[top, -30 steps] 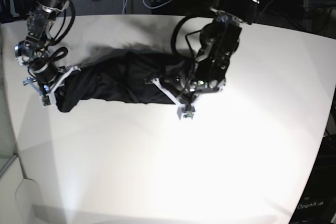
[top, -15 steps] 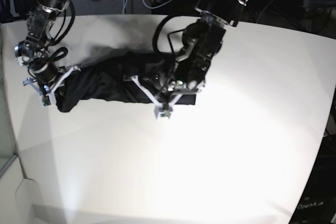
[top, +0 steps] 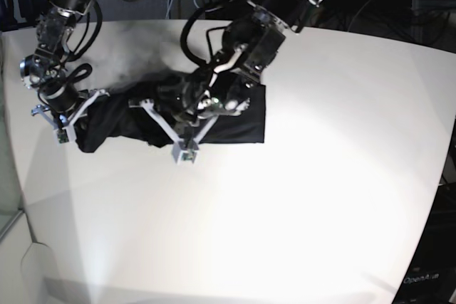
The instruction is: Fold the T-shirt properly
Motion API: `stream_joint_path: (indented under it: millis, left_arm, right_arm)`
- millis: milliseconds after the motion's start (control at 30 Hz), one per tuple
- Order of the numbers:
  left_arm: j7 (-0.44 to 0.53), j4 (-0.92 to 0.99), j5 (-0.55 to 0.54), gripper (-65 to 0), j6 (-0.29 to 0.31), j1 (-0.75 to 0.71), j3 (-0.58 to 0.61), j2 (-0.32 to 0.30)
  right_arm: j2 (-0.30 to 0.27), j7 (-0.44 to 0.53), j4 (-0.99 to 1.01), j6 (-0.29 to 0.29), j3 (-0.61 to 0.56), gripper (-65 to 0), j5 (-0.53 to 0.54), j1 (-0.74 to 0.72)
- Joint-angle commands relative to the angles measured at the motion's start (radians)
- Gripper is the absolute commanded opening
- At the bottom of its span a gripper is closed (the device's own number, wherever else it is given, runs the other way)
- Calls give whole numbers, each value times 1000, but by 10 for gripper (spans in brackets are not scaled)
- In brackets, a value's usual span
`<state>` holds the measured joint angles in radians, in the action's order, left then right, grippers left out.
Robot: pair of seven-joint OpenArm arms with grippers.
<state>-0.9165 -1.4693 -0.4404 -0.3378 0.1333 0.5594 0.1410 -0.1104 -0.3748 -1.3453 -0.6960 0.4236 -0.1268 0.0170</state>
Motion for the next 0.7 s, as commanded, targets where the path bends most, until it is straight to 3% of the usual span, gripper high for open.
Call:
stream_joint_path:
  millis: [0,233,367,667]
  left_arm:
    - [26,-44,-33,-641,9,32,-2,9]
    - [26,-179,-258,-641,9,64,-2,-74]
    - [17,-218,-277,-641,7,64,-9,-126]
    - [27,-236,-283,-642,3,-4,-49,-309]
  right_arm:
    - [-10,-16,-7,-2,1,-596,-12,-4]
    - [-10,-16,-7,-2,1,-596,-12,-4]
    - [-8,-16,-7,-2,1,-596,-12,-5]
    - [-12,-14,-7,-2,1,-596,-12,-9]
